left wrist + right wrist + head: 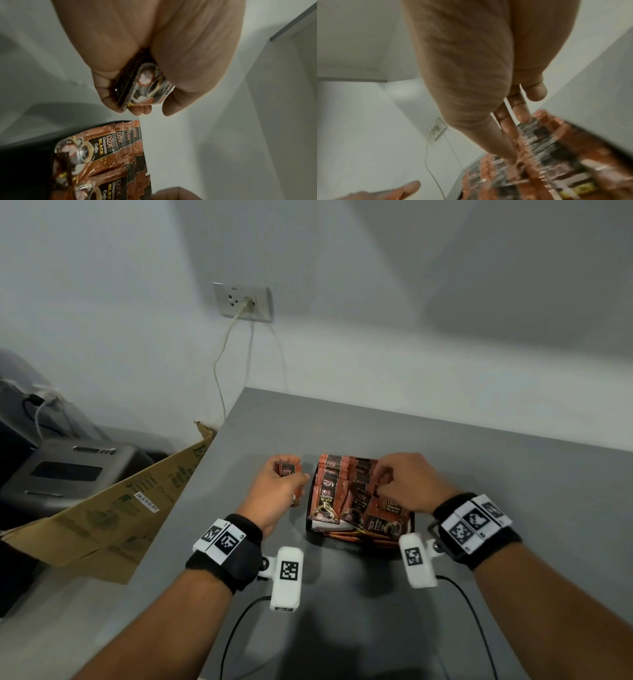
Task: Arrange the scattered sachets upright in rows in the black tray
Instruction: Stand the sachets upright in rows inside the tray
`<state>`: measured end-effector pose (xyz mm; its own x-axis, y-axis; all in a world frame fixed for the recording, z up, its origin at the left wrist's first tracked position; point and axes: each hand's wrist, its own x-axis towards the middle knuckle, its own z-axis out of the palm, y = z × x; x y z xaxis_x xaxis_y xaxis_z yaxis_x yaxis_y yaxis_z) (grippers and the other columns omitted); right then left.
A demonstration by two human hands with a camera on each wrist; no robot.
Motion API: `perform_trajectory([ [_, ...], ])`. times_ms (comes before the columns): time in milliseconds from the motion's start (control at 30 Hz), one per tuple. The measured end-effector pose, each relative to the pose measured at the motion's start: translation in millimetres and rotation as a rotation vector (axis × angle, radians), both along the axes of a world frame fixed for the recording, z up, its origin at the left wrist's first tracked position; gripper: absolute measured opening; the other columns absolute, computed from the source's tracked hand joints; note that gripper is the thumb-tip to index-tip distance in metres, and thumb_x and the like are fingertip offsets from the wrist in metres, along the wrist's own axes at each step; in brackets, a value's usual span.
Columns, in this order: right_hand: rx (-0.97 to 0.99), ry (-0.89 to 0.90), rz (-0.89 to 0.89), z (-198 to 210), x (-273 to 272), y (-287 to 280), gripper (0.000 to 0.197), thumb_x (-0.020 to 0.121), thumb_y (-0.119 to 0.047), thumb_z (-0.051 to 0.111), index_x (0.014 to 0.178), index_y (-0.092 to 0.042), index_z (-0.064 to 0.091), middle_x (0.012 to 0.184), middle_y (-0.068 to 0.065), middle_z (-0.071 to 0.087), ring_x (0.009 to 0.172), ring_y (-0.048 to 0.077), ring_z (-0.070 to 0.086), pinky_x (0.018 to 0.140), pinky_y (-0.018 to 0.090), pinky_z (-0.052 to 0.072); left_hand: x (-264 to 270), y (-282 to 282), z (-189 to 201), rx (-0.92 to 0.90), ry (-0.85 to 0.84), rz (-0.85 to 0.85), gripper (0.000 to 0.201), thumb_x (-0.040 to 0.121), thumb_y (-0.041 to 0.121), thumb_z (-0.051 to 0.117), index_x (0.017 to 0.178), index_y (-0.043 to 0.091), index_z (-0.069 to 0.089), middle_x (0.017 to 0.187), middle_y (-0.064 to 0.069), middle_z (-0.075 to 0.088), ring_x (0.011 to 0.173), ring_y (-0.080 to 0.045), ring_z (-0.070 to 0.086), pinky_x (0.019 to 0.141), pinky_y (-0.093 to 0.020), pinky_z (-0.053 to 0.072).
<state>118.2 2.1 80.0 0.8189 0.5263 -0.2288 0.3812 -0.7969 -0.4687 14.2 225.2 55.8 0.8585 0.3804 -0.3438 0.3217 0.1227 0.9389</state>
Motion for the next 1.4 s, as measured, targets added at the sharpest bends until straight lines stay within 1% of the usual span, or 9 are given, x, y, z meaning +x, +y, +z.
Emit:
perform_trajectory([
  [200, -0.172, -0.065, 0.056, -19, -20, -28, 0.019, 0.079, -0.020, 0.078, 0.092, -0.030, 0.068, 0.088, -0.013, 0.059, 0.082, 0.010, 0.060, 0.071, 0.025, 0.051, 5, -20, 5, 0.020, 0.004, -0.102, 0.036, 0.090, -0.002, 0.063, 0.121, 0.015, 0.055, 0.096, -0.004, 0.068, 0.067, -0.008, 0.068, 0.058, -0.023, 0.053],
  [400, -0.182, -0.176, 0.091, -27, -32, -24, 0.016, 0.080, -0.024, 0.074, 0.095, -0.026, 0.069, 0.092, -0.005, 0.065, 0.084, 0.016, 0.062, 0.075, 0.028, 0.052, 3, -33, 10, 0.102, 0.031, -0.191, 0.041, 0.087, -0.002, 0.066, 0.119, 0.022, 0.058, 0.098, -0.015, 0.075, 0.081, -0.030, 0.067, 0.085, -0.057, 0.055],
  [567, -0.221, -0.181, 0.106, -31, -35, -23, 0.014, 0.085, -0.026, 0.070, 0.098, -0.023, 0.070, 0.097, -0.005, 0.064, 0.091, 0.015, 0.058, 0.084, 0.029, 0.049, -2, -33, 13, 0.126, 0.046, -0.218, 0.040, 0.088, -0.002, 0.065, 0.119, 0.022, 0.057, 0.100, -0.017, 0.075, 0.090, -0.041, 0.070, 0.088, -0.062, 0.053],
  [633, -0.190, -0.153, 0.107, -31, -35, -26, 0.011, 0.087, -0.027, 0.067, 0.098, -0.026, 0.069, 0.099, -0.007, 0.062, 0.093, 0.014, 0.057, 0.087, 0.032, 0.050, -4, -31, 14, 0.120, 0.047, -0.223, 0.040, 0.089, -0.001, 0.065, 0.120, 0.023, 0.057, 0.101, -0.019, 0.074, 0.084, -0.034, 0.069, 0.086, -0.059, 0.054],
  [767, -0.060, -0.042, 0.120, -29, -41, -33, 0.017, 0.098, -0.032, 0.056, 0.092, -0.023, 0.069, 0.085, -0.014, 0.062, 0.077, 0.004, 0.059, 0.080, 0.028, 0.049, -6, -29, 15, 0.108, 0.033, -0.218, 0.039, 0.090, -0.005, 0.061, 0.124, 0.014, 0.054, 0.101, -0.008, 0.072, 0.069, -0.008, 0.072, 0.061, -0.024, 0.056],
  [867, 0.005, 0.023, 0.142, -27, -53, -38, 0.022, 0.098, -0.040, 0.058, 0.093, -0.022, 0.069, 0.083, -0.011, 0.066, 0.073, 0.003, 0.061, 0.071, 0.021, 0.048, -7, -30, 14, 0.142, 0.050, -0.238, 0.041, 0.091, -0.005, 0.061, 0.126, 0.014, 0.053, 0.098, -0.006, 0.072, 0.067, -0.009, 0.071, 0.064, -0.027, 0.057],
  [1000, 0.026, -0.010, 0.189, -31, -66, -40, 0.015, 0.089, -0.040, 0.070, 0.095, -0.027, 0.068, 0.088, -0.018, 0.061, 0.079, 0.001, 0.059, 0.068, 0.013, 0.040, -9, -36, 14, 0.306, 0.049, -0.356, 0.044, 0.087, 0.002, 0.066, 0.119, 0.030, 0.056, 0.103, -0.002, 0.072, 0.086, -0.033, 0.073, 0.080, -0.049, 0.060],
  [1200, 0.064, -0.140, 0.139, -41, -74, -37, 0.010, 0.092, -0.030, 0.066, 0.098, -0.022, 0.069, 0.098, -0.009, 0.067, 0.090, 0.009, 0.059, 0.079, 0.023, 0.046, -17, -48, 9, 0.588, 0.053, -0.589, 0.056, 0.080, 0.002, 0.068, 0.115, 0.042, 0.051, 0.101, 0.006, 0.070, 0.082, -0.015, 0.071, 0.070, -0.040, 0.061],
  [1400, 0.128, -0.043, 0.103, -37, -71, -38, 0.022, 0.086, -0.039, 0.073, 0.102, -0.024, 0.070, 0.091, -0.016, 0.062, 0.079, 0.001, 0.059, 0.067, 0.012, 0.041, -13, -49, 13, 0.685, 0.054, -0.667, 0.055, 0.082, 0.004, 0.066, 0.121, 0.038, 0.048, 0.097, 0.003, 0.071, 0.077, -0.015, 0.070, 0.066, -0.035, 0.061],
])
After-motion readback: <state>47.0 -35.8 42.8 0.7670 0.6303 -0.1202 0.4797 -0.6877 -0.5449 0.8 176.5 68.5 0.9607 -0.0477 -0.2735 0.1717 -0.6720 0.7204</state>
